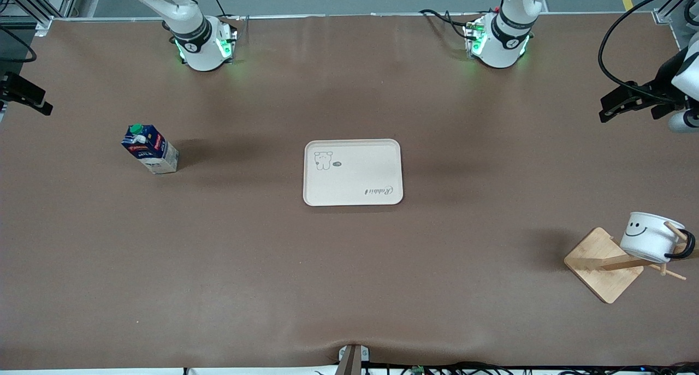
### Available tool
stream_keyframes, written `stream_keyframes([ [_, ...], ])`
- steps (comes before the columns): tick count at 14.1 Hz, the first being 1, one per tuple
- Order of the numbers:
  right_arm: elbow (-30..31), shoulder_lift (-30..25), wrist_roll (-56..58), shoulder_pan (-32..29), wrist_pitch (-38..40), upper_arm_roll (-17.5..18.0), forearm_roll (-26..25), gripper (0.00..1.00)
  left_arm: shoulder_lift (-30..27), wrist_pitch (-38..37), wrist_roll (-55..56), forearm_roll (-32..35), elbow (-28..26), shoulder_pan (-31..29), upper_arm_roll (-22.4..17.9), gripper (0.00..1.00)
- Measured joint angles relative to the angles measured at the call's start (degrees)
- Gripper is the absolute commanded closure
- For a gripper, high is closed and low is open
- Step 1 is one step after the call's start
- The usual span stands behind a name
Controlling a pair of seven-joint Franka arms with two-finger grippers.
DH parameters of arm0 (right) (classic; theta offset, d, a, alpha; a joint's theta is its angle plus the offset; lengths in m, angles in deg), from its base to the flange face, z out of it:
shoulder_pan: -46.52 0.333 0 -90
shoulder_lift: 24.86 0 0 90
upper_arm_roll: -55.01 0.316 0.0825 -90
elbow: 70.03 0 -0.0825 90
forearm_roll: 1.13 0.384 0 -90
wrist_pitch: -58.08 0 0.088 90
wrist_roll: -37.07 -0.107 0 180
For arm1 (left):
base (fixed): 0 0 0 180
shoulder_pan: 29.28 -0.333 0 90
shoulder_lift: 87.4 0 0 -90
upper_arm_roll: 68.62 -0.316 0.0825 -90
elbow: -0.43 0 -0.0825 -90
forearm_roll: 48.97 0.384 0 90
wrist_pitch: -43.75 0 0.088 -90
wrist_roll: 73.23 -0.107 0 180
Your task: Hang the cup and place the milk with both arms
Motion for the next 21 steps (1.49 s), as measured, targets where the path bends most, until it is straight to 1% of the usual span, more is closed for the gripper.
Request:
stream_keyframes([
  [13, -0.1, 0.0, 0.0, 0.0, 0.0, 0.0, 0.0, 0.00, -0.7, -1.4, 0.6, 0.0, 0.1, 0.0, 0.1, 0.00],
  [18, -0.1, 0.1, 0.0, 0.0, 0.0, 0.0, 0.0, 0.00, -0.7, -1.4, 5.6, 0.2, 0.1, 0.1, 3.6, 0.00],
  [21, -0.1, 0.1, 0.0, 0.0, 0.0, 0.0, 0.0, 0.00, -0.7, -1.4, 5.1, 0.2, 0.1, -0.3, 3.4, 0.00],
])
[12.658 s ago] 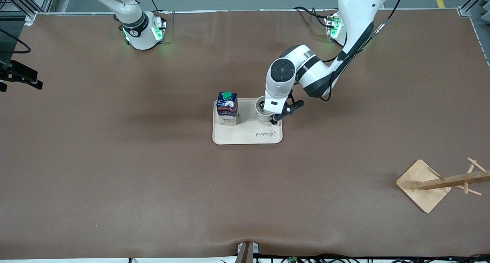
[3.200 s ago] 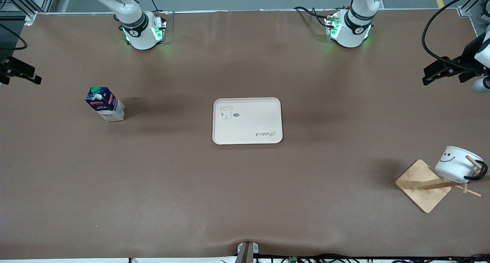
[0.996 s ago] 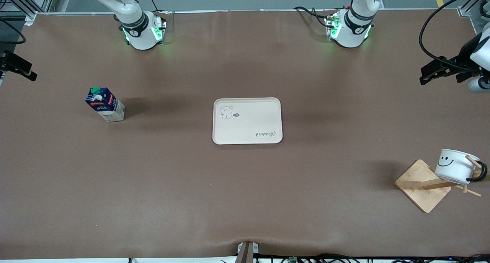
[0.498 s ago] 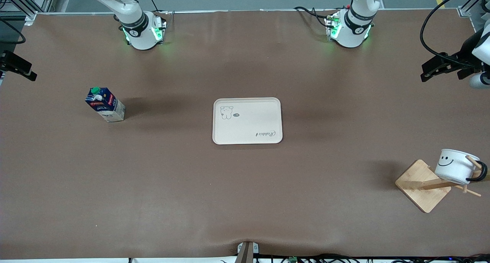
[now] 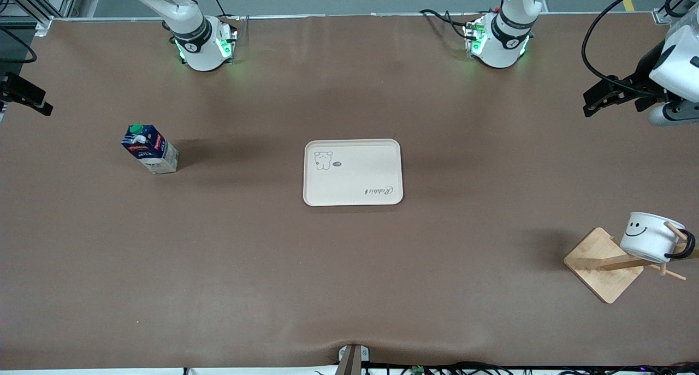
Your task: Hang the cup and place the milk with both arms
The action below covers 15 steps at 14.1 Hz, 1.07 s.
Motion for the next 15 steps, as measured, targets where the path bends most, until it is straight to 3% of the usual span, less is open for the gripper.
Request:
stream_keyframes([
  [5, 0.0, 0.2, 0.0, 0.0, 0.0, 0.0, 0.0, 0.00, -0.1, -0.9, -5.1, 0.1, 0.0, -2.5, -0.3, 0.00],
  [15, 0.0, 0.4, -0.1, -0.2, 0.0, -0.1, 0.0, 0.00, -0.1, -1.5, -5.2, 0.1, 0.4, -2.5, -0.3, 0.00],
])
